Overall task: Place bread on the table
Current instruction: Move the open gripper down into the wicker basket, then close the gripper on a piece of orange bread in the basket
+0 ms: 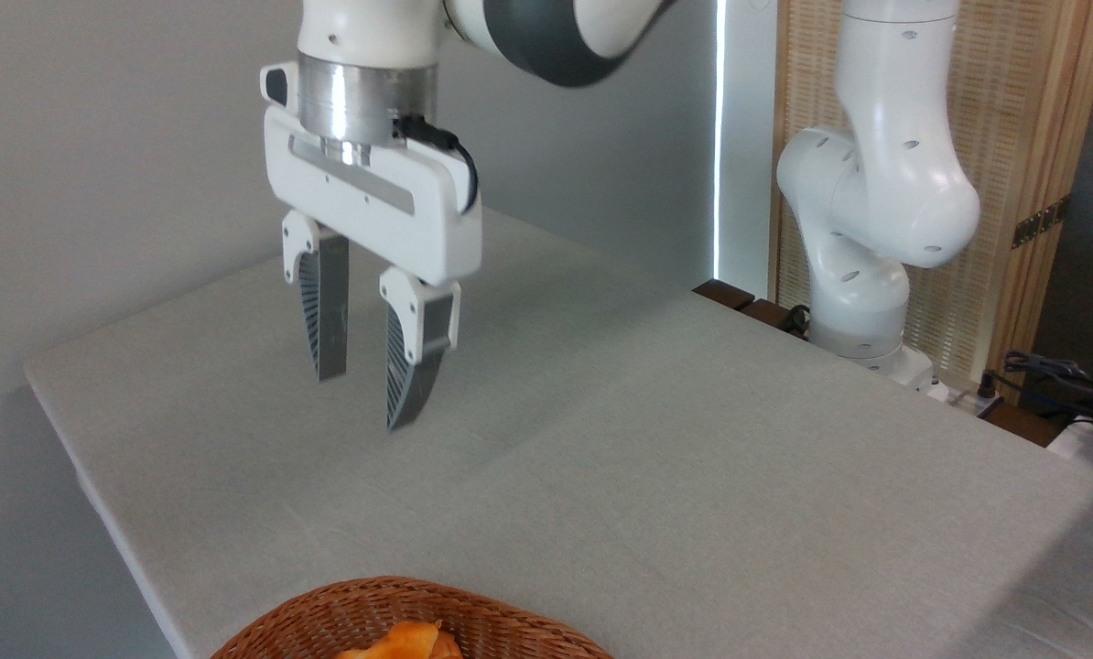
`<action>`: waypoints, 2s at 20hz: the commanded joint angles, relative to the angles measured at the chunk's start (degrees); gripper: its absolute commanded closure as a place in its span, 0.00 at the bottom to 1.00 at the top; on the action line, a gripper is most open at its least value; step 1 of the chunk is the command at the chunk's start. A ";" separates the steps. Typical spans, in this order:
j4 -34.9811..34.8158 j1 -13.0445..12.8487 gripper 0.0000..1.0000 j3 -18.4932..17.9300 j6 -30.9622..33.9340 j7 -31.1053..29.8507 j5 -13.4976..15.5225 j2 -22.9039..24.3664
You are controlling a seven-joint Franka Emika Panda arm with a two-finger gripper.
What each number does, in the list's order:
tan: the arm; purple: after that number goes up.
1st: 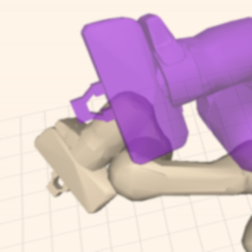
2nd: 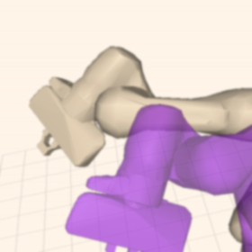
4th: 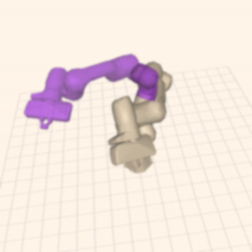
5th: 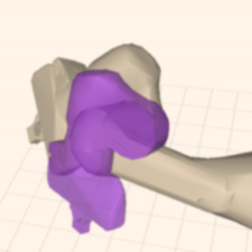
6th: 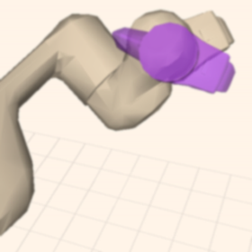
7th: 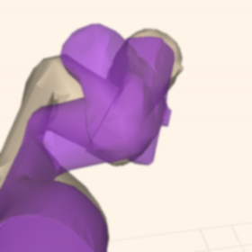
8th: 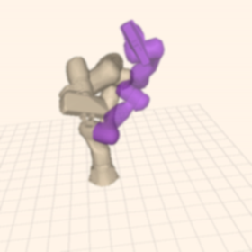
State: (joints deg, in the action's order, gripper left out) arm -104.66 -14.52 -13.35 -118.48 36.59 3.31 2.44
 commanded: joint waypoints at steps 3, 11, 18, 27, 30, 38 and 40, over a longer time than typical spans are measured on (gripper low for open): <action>0.33 -0.16 0.00 -6.59 -12.55 -0.12 -0.06 -6.20; 0.42 -0.07 0.00 -9.68 -24.68 8.31 -1.55 -13.94; 0.42 -0.07 0.00 -9.59 -29.71 8.49 -1.64 -17.73; 0.42 0.90 0.00 -9.68 -29.62 12.89 -3.04 -17.99; 0.33 0.81 0.00 -9.59 -29.53 12.98 -3.13 -18.17; 0.33 0.81 0.05 -8.97 -29.53 12.88 -3.04 -19.22; 0.33 0.81 0.37 -8.97 -29.53 13.06 -3.04 -19.22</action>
State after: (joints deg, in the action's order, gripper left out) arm -104.68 -13.72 -22.20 -147.60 49.17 0.91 -16.65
